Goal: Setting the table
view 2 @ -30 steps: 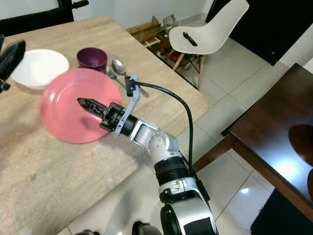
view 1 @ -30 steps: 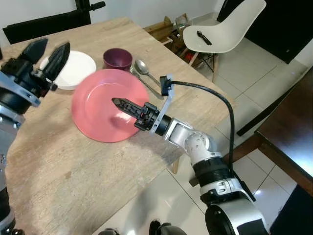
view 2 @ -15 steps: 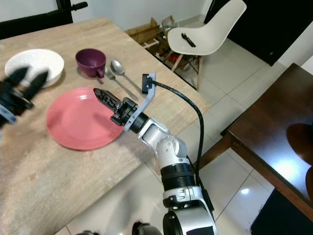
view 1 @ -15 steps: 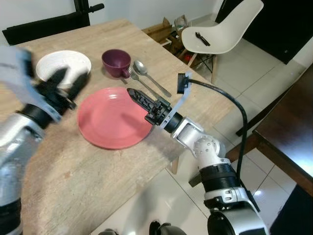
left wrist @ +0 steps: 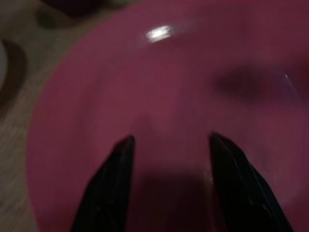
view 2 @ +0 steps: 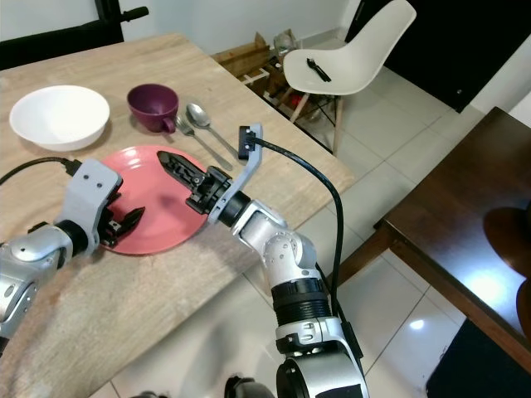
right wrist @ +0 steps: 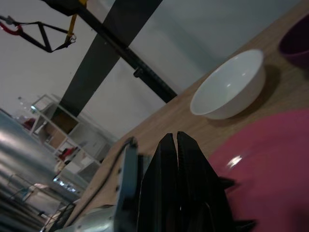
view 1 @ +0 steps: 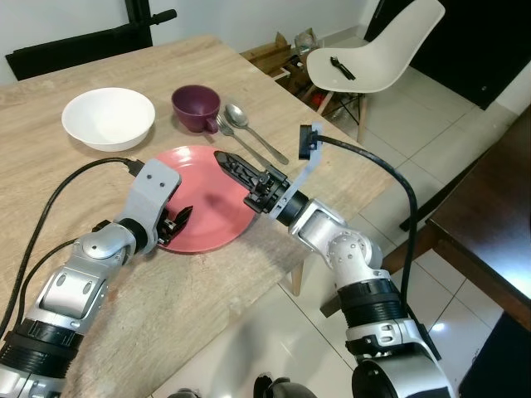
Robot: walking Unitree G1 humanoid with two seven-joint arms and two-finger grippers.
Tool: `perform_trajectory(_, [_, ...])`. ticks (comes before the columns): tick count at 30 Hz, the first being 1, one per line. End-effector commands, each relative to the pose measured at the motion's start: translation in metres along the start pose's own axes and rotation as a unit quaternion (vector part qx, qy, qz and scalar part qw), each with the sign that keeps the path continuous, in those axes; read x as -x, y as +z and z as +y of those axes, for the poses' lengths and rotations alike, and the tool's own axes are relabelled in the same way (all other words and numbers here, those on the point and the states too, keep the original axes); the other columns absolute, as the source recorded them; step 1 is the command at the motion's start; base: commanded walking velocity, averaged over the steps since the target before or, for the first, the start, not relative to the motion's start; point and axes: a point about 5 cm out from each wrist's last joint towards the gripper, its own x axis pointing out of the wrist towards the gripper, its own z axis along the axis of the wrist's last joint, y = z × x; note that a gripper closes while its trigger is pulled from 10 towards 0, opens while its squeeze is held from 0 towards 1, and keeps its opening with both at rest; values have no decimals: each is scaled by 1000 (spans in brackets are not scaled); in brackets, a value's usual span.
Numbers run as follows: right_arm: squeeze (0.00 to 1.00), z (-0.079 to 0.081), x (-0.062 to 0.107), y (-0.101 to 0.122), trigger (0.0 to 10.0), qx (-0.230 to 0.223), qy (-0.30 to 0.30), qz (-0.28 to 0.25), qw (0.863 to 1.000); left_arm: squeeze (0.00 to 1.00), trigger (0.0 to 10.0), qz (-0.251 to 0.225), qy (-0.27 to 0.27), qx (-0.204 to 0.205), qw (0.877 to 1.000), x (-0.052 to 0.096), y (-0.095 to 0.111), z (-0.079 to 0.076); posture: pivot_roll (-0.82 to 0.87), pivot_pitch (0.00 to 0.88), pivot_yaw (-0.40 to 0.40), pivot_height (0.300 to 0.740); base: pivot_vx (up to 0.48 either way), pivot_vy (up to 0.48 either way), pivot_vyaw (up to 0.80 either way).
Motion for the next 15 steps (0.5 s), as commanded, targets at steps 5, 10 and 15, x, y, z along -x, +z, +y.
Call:
perform_trajectory(5, [0, 6, -6, -12, 10000, -12, 3, -8, 1000, 0, 10000, 64, -6, -10, 998, 21, -34, -6, 58, 96, -34, 740, 0, 0, 0])
perform_trajectory(10, [0, 7, -4, -13, 10000, -17, 1, -15, 1000, 0, 10000, 73, 16, -16, 997, 52, -38, -1, 71, 104, -25, 740, 0, 0, 0])
perform_trajectory(15, [0, 7, -3, -14, 10000, -17, 0, -13, 1000, 0, 10000, 85, 38, -29, 995, 69, -36, 11, 79, 108, -23, 740, 0, 0, 0])
